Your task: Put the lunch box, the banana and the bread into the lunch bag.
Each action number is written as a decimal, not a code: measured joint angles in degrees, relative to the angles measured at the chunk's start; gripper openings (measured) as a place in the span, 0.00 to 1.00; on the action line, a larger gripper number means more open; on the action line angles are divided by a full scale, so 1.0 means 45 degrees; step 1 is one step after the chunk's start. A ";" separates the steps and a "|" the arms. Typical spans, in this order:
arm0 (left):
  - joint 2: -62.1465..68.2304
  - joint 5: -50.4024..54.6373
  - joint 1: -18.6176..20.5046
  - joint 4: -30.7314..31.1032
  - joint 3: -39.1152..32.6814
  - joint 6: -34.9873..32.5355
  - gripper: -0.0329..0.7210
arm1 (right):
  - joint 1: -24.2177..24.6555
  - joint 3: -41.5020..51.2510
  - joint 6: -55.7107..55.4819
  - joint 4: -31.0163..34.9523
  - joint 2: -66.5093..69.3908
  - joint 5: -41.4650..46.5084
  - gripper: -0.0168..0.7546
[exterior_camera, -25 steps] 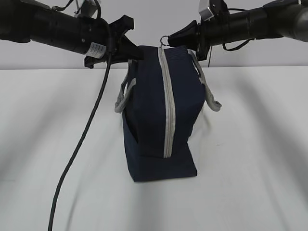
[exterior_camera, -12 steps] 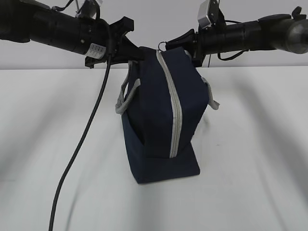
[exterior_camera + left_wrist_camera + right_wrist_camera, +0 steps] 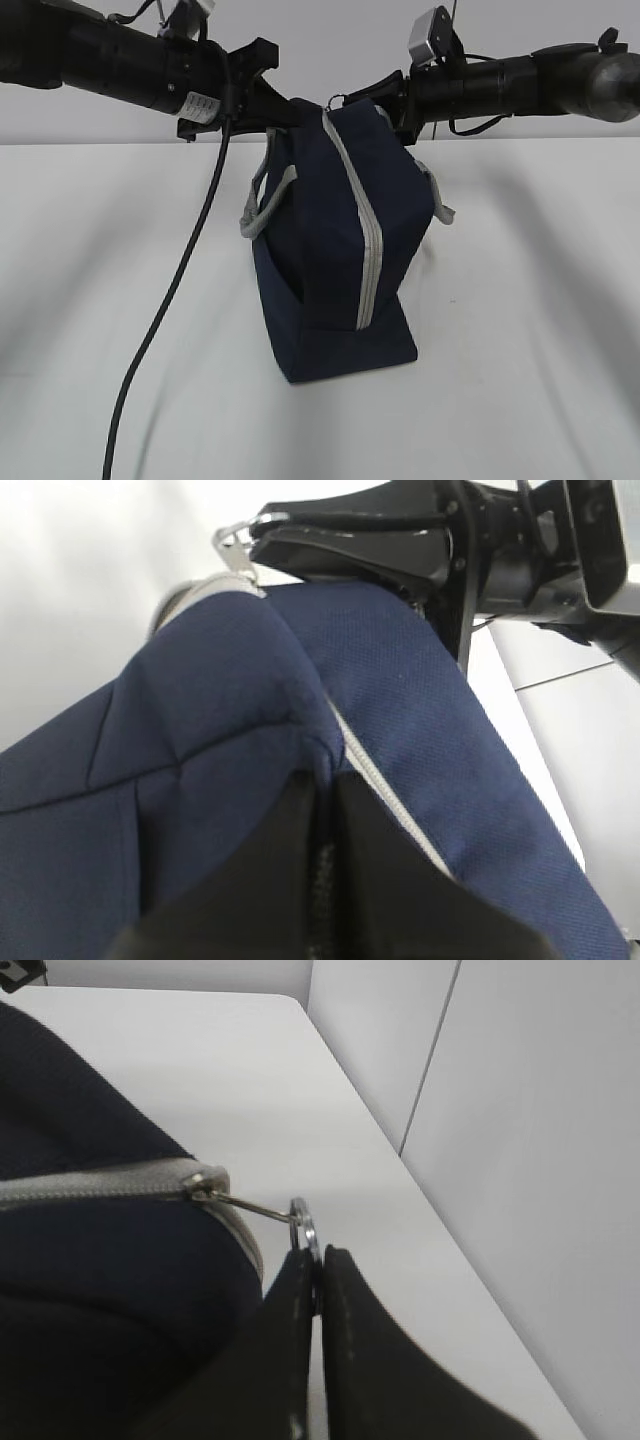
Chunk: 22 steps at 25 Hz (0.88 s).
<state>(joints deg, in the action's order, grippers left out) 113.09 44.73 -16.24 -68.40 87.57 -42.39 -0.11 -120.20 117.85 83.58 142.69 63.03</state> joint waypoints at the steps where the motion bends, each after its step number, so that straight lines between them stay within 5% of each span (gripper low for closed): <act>1: 0.0000 0.0017 0.0000 0.0016 0.0000 0.0000 0.08 | 0.0000 0.0000 -0.0215 -0.0084 0.0000 0.0000 0.02; 10: 0.0000 0.0005 0.0000 -0.0329 0.0000 0.0000 0.08 | 0.0026 0.0000 -0.3689 -0.0654 0.0000 0.0152 0.03; 14: 0.0000 -0.0055 0.0000 -0.0361 0.0000 -0.0013 0.11 | 0.0249 -0.0090 -0.5437 -0.0800 0.0000 0.0182 0.23; 19: 0.0000 -0.0180 0.0267 -0.0326 0.0000 -0.0013 0.46 | 0.0919 -0.0225 -0.7376 -0.0848 -0.0145 0.0461 0.68; 22: 0.0000 0.0136 0.0760 -0.0287 0.0000 -0.0013 0.67 | 0.1270 -0.0236 -0.8855 -0.0872 -0.0410 0.0599 0.77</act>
<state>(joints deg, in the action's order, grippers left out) 113.09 45.34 -12.82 -69.69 87.57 -42.45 5.60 -121.26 78.00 79.66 140.84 65.73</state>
